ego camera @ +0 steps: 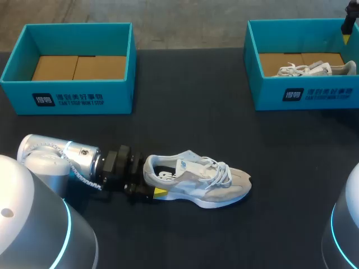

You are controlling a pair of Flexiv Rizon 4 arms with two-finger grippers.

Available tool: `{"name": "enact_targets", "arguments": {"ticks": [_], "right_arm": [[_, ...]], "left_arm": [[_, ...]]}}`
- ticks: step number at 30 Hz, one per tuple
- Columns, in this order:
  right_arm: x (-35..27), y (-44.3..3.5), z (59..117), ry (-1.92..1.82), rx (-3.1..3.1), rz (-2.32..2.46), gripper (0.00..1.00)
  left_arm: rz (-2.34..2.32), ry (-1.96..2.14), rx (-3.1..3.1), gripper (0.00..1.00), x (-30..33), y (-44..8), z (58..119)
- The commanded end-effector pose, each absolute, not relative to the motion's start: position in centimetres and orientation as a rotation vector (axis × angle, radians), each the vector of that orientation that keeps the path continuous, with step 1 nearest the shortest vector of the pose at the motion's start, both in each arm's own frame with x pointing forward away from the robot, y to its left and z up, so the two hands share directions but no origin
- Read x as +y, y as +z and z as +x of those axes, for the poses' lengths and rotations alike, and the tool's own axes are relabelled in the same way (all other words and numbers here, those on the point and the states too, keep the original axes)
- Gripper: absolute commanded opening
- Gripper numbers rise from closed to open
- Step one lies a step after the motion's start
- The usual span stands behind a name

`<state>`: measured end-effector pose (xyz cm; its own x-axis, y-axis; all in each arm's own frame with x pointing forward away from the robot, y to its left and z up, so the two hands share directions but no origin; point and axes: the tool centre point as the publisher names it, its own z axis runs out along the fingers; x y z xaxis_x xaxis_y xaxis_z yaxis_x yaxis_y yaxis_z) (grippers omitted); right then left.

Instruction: Take the shoe out of the shoebox, open the shoe tongue, remove and reinsert the insole, then place the shoe into the shoebox

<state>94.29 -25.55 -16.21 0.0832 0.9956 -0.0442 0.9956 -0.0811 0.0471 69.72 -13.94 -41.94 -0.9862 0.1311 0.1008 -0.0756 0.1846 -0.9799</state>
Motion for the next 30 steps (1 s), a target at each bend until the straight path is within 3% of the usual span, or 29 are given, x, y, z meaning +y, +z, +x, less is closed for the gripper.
{"name": "enact_targets", "arguments": {"ticks": [1,13,22,30], "right_arm": [[-25.5,-16.2,94.2,-0.001,2.082,2.264,1.0],[-22.5,-14.8,93.6,-0.007,2.009,2.377,1.0],[-16.6,-15.8,87.9,-0.056,1.923,2.494,1.0],[-16.6,-15.8,87.9,-0.056,1.923,2.494,1.0]], "left_arm": [[-0.054,1.904,-2.289,0.0,-14.0,-42.4,70.0],[-0.054,1.904,-2.289,0.0,-14.0,-42.4,70.0],[-0.054,1.904,-2.289,0.0,-14.0,-42.4,70.0],[-0.054,1.904,-2.289,0.0,-14.0,-42.4,70.0]]}}
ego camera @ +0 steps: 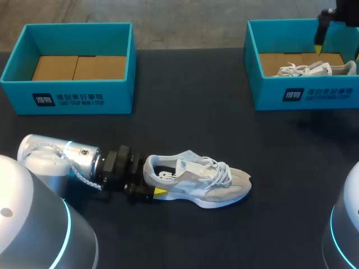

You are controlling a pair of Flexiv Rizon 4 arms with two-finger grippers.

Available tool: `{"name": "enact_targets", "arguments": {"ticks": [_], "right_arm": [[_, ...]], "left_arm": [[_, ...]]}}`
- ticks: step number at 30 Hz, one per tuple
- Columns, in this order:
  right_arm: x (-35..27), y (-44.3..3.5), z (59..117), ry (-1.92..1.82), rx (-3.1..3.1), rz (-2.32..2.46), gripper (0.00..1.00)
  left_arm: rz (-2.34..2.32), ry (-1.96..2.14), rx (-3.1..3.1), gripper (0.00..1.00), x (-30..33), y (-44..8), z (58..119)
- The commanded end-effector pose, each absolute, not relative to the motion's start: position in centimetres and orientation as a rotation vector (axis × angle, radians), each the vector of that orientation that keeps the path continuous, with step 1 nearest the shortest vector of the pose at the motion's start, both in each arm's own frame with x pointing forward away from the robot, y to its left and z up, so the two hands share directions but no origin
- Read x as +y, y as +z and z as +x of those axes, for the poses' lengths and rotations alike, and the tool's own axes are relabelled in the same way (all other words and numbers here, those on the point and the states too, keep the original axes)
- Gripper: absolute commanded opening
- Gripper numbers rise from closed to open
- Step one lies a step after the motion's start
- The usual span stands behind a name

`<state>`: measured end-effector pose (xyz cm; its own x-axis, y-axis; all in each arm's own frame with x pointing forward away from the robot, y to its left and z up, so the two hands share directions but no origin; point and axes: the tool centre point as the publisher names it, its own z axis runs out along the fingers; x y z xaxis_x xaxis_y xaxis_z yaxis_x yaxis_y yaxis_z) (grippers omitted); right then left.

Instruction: Take the shoe out of the shoebox, open the shoe tongue, remove and reinsert the insole, then place the shoe into the shoebox

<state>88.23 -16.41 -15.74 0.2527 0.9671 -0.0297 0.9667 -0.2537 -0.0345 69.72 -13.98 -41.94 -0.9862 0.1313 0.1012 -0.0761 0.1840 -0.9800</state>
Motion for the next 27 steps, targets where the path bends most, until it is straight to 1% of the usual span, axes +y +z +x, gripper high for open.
{"name": "enact_targets", "arguments": {"ticks": [1,13,17,22,27], "right_arm": [[-16.6,-15.8,87.9,0.056,-1.913,-2.481,1.0],[-16.6,-15.8,87.9,0.056,-1.913,-2.481,1.0],[-12.8,-17.1,88.0,0.069,-1.923,-2.47,1.0],[-8.1,-18.8,85.7,0.066,-1.934,-2.462,1.0],[-4.4,-19.5,82.8,0.045,-1.945,-2.481,1.0]], "left_arm": [[-0.054,1.904,-2.289,0.0,-14.0,-42.4,70.0],[-0.054,1.904,-2.289,0.0,-14.0,-42.4,70.0],[-0.054,1.904,-2.289,0.0,-14.0,-42.4,70.0],[-0.054,1.904,-2.289,0.0,-14.0,-42.4,70.0],[-0.054,1.904,-2.289,0.0,-14.0,-42.4,70.0]]}}
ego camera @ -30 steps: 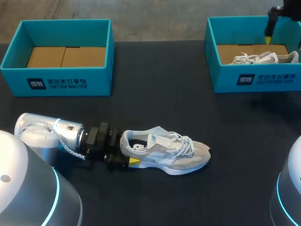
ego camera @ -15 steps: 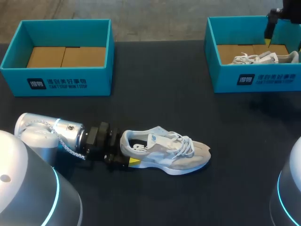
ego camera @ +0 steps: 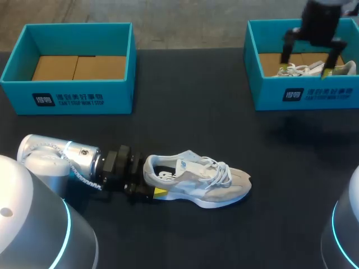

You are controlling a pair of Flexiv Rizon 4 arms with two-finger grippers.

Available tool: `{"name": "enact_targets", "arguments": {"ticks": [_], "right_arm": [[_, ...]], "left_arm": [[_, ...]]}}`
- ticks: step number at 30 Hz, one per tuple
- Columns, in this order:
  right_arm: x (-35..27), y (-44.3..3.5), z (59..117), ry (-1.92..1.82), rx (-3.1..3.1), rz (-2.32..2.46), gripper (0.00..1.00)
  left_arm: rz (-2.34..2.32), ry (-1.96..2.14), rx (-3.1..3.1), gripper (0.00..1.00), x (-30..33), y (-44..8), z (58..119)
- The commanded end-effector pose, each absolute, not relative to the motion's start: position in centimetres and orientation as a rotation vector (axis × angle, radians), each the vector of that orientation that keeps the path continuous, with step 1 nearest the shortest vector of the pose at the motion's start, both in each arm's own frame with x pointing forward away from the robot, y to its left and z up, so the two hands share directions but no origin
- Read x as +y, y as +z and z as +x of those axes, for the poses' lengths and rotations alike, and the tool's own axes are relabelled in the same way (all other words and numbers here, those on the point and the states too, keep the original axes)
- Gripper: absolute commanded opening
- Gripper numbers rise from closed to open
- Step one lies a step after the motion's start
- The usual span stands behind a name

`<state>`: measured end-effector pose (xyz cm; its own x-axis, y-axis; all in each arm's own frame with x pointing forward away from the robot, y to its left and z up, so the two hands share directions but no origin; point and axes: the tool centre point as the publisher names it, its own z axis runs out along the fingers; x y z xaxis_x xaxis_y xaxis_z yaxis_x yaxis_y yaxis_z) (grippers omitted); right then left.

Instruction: Take the shoe out of the shoebox, open the shoe tongue, remove and reinsert the insole, then place the shoe into the shoebox

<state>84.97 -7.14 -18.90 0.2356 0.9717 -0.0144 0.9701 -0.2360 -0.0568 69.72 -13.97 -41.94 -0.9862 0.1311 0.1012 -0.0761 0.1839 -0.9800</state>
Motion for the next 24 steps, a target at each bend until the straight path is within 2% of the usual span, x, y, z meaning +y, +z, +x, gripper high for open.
{"name": "enact_targets", "arguments": {"ticks": [1,11,18,24], "right_arm": [[-3.5,-19.7,82.0,0.031,-1.943,-2.481,1.0],[1.6,-22.7,78.2,0.092,-1.834,-2.582,1.0],[4.7,-25.7,76.8,-0.024,-1.823,-2.481,1.0],[4.7,-25.7,76.8,-0.024,-1.823,-2.481,1.0]], "left_arm": [[-0.054,1.904,-2.289,0.0,-14.0,-42.4,70.0],[-0.054,1.904,-2.289,0.0,-14.0,-42.4,70.0],[-0.054,1.904,-2.289,0.0,-14.0,-42.4,70.0],[-0.054,1.904,-2.289,0.0,-14.0,-42.4,70.0]]}}
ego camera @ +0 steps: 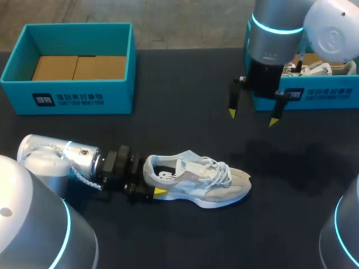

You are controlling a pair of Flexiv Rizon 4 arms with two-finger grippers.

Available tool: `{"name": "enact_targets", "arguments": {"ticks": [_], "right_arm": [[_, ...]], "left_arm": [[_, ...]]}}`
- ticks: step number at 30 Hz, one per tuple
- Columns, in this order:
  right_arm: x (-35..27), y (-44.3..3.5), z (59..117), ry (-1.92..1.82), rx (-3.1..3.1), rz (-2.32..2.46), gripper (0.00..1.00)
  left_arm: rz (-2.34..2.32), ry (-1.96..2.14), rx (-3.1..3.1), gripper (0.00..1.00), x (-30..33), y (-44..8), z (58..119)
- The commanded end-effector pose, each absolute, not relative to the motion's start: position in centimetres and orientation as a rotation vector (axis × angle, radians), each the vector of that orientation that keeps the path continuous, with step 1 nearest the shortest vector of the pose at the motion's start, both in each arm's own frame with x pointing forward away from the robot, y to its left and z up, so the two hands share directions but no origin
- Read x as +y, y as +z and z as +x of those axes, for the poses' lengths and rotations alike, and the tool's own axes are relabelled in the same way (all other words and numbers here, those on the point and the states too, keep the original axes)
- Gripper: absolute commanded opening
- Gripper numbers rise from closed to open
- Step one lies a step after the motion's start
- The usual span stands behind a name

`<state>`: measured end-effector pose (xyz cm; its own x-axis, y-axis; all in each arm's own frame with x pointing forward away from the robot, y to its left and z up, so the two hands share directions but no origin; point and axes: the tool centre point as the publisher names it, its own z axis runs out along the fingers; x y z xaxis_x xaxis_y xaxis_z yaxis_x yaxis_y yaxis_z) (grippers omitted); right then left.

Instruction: Take the shoe out of the shoebox, open the shoe tongue, remove and reinsert the insole, then place the shoe into the shoebox

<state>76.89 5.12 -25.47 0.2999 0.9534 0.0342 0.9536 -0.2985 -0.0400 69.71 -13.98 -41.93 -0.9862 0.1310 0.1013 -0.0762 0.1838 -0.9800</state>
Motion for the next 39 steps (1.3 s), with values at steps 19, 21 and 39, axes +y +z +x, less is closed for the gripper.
{"name": "enact_targets", "arguments": {"ticks": [19,21,39], "right_arm": [[14.0,-27.0,73.9,0.012,-1.962,-2.537,1.0],[15.0,-27.1,73.4,0.006,-1.986,-2.522,1.0],[21.3,-28.4,70.1,0.16,-2.183,-2.472,1.0]], "left_arm": [[-0.054,1.904,-2.289,0.0,-14.0,-42.4,70.0],[-0.054,1.904,-2.289,0.0,-14.0,-42.4,70.0],[-0.054,1.904,-2.289,0.0,-14.0,-42.4,70.0]]}}
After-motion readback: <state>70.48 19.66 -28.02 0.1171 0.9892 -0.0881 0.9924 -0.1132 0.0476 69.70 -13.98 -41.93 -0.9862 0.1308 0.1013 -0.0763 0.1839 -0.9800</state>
